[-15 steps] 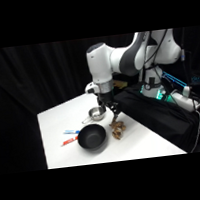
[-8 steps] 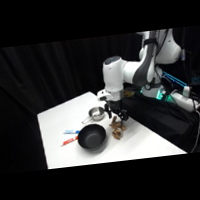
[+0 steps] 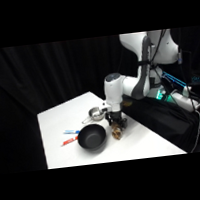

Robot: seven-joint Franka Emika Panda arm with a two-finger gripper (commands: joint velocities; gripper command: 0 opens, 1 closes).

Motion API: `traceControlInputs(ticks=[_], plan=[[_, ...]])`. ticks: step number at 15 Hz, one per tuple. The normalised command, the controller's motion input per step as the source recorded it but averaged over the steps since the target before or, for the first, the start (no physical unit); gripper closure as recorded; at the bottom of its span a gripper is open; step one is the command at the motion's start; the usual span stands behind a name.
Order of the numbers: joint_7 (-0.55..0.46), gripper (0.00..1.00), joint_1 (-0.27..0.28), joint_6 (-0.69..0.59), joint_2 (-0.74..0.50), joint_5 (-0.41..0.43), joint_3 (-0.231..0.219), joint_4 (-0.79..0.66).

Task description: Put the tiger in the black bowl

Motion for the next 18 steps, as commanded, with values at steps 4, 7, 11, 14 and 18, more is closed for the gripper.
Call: traceControlInputs(ticks=[4, 7, 11, 14, 18], plan=[[-0.06, 0.52, -0.019, 0.09, 0.15, -0.125, -0.029, 0.15], [-0.02, 0.75, -0.010, 0.00, -0.15, -0.115, -0.049, -0.04], [-0.02, 0.99, -0.081, -0.24, -0.33, -0.009, 0.026, -0.11], [0.00, 0.95, -0.062, -0.48, -0.48, 0.070, 0.054, -0.11], [0.00, 0.95, -0.030, -0.58, -0.53, 0.130, 0.063, 0.02]])
